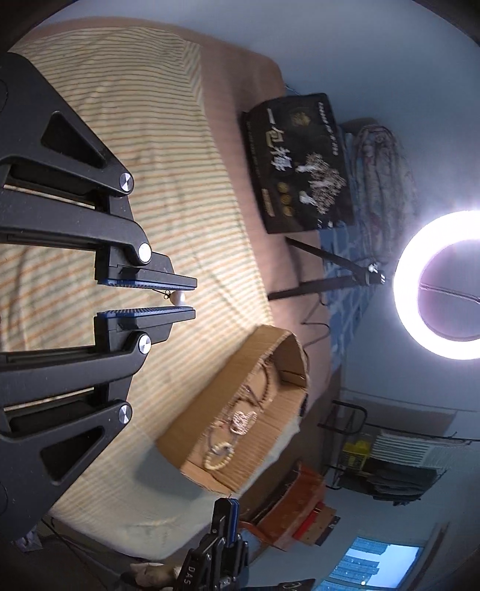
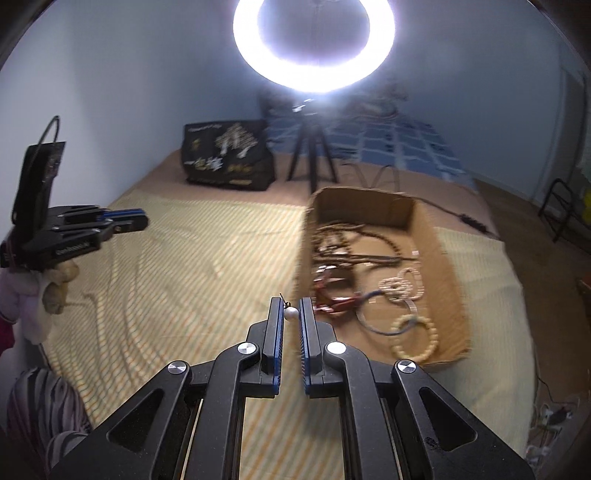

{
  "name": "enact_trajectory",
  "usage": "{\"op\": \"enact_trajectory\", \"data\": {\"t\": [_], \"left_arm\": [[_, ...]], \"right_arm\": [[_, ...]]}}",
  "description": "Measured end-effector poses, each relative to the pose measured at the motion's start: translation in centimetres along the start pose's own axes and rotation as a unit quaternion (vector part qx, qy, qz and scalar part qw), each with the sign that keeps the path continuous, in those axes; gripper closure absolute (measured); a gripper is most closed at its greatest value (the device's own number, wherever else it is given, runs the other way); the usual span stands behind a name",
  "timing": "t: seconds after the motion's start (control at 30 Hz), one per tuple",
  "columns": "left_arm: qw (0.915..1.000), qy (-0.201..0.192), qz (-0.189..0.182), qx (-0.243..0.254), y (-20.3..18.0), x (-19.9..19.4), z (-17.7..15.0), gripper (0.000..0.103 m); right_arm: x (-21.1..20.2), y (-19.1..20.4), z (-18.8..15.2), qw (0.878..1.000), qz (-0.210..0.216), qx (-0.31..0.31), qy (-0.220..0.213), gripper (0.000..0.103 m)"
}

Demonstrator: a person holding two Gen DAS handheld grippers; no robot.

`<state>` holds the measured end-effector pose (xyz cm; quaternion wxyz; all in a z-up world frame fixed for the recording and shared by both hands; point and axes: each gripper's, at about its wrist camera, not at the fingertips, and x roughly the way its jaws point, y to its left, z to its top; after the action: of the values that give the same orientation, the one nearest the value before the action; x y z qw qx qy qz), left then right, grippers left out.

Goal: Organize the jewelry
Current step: 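Carry both held pearls over the cardboard box with both tools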

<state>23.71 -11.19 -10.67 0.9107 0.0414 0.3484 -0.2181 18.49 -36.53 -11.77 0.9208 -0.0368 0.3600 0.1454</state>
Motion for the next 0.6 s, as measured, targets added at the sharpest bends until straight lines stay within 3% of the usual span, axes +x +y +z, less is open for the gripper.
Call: {"op": "enact_trajectory", "data": {"t": [0.3, 0.6], "left_arm": [[0.9993, -0.031, -0.019, 0.01, -3.1, 1.0, 4.0, 0.096], [0.9981, -0.043, -0.04, 0.017, -6.6, 3.9, 7.6, 0.096]], "right_arm": [[-1.5, -3.2, 0.9, 0.999, -0.04, 0.026, -0.022, 0.096], [-1.3, -5.2, 2.3, 0.998, -0.047, 0.038, -0.033, 0.096]]}}
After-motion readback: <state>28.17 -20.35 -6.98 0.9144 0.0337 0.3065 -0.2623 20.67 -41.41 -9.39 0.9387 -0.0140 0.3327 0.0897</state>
